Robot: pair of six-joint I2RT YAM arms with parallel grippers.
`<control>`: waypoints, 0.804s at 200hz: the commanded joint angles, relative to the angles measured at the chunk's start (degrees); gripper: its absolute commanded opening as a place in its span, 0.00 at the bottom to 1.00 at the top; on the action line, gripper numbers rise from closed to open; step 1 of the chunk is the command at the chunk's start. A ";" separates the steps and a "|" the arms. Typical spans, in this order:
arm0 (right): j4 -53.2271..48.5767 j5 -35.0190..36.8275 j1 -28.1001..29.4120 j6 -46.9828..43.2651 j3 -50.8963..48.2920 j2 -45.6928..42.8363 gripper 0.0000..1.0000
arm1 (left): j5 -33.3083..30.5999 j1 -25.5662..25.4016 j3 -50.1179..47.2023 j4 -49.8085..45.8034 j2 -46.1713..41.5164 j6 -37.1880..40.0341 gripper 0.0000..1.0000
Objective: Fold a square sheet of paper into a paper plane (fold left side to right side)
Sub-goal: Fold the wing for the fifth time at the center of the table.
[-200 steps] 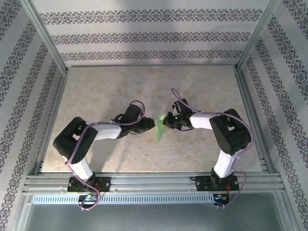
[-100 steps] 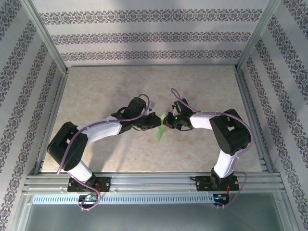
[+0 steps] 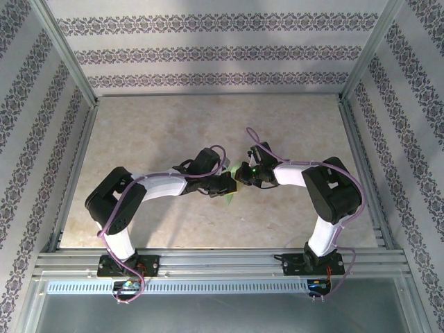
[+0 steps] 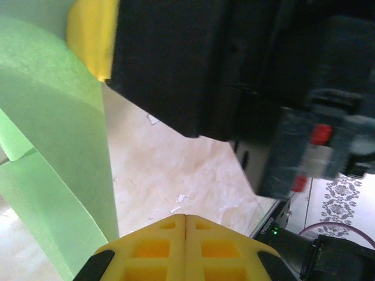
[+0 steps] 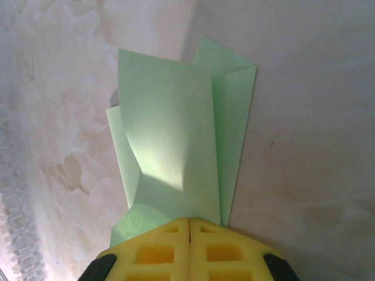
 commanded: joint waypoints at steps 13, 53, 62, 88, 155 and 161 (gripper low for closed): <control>-5.55 2.85 0.56 -1.21 -2.15 2.33 0.00 | 0.79 -0.22 -1.55 2.04 2.32 -0.53 0.07; -6.00 2.93 0.58 -1.39 -1.89 2.42 0.00 | 1.47 -0.31 -2.99 3.25 3.92 -1.45 0.07; -5.99 2.94 0.63 -1.44 -1.81 2.45 0.00 | 1.47 -0.35 -3.21 3.27 4.10 -1.53 0.07; -6.26 2.93 0.65 -1.55 -1.63 2.46 0.00 | 1.30 -0.33 -3.83 3.51 4.35 -1.67 0.07; -6.69 2.85 0.69 -1.83 -1.22 2.25 0.00 | 0.68 -0.40 -4.28 3.18 5.32 -1.54 0.07; -6.80 2.85 0.78 -1.83 -1.20 2.20 0.00 | 0.56 -0.38 -4.20 3.04 5.43 -1.54 0.06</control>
